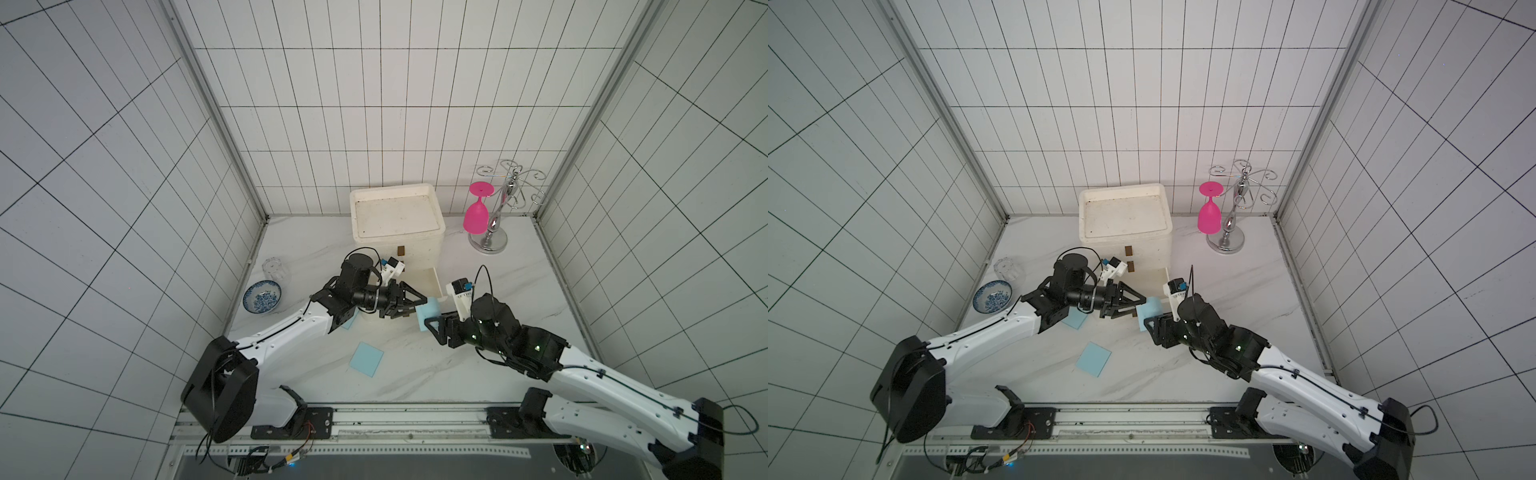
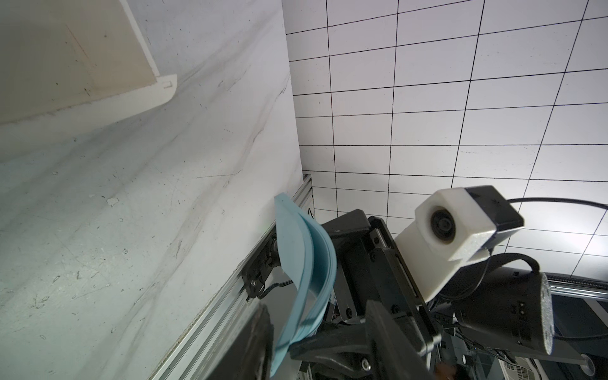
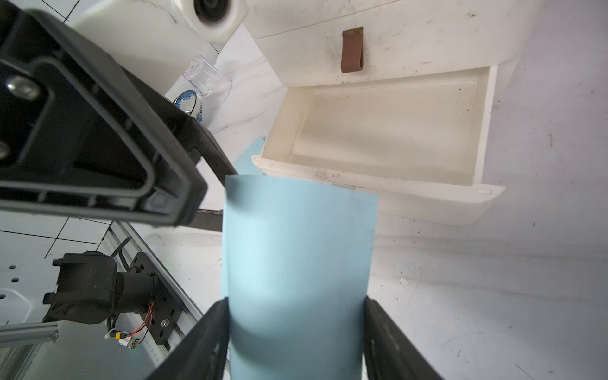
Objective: Please put the sticky notes in the drawer by color
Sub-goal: Pick up the sticky notes from the center of the board.
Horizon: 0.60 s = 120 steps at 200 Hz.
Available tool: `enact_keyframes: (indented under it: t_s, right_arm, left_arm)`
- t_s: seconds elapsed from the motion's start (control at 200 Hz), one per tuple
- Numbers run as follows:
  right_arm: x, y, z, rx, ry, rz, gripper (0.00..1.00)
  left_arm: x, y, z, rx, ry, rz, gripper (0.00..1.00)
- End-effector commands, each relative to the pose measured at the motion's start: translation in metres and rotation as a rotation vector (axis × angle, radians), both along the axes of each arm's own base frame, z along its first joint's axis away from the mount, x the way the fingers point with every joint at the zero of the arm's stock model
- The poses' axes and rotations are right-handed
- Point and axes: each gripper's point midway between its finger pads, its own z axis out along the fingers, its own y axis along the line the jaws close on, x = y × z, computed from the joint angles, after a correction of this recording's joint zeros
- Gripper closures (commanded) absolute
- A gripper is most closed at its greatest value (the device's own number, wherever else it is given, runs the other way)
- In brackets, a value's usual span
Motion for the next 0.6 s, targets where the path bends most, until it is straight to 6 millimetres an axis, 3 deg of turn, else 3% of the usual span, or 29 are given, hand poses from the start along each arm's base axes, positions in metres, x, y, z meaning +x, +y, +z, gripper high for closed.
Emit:
enact_keyframes:
  t_s: [0.0,0.25,0.45,0.595]
  right_arm:
    - [0.005,0.012,0.031,0.08,-0.027,0.009,0.35]
    - [0.006,0.021,0.029,0.086,-0.012,0.027,0.3]
    - [0.006,0.02,0.028,0.088,-0.008,0.022,0.2]
    - [0.005,0.017,0.03,0.096,-0.011,0.017,0.16]
  left_arm:
    - [0.003,-0.007,0.005,-0.01,-0.027,-0.002,0.52]
    - [0.001,-0.011,-0.001,-0.007,-0.017,-0.006,0.56]
    - [0.001,-0.01,-0.002,-0.004,-0.012,-0.003,0.76]
    - [0.002,-0.011,-0.005,-0.002,-0.007,-0.001,0.85]
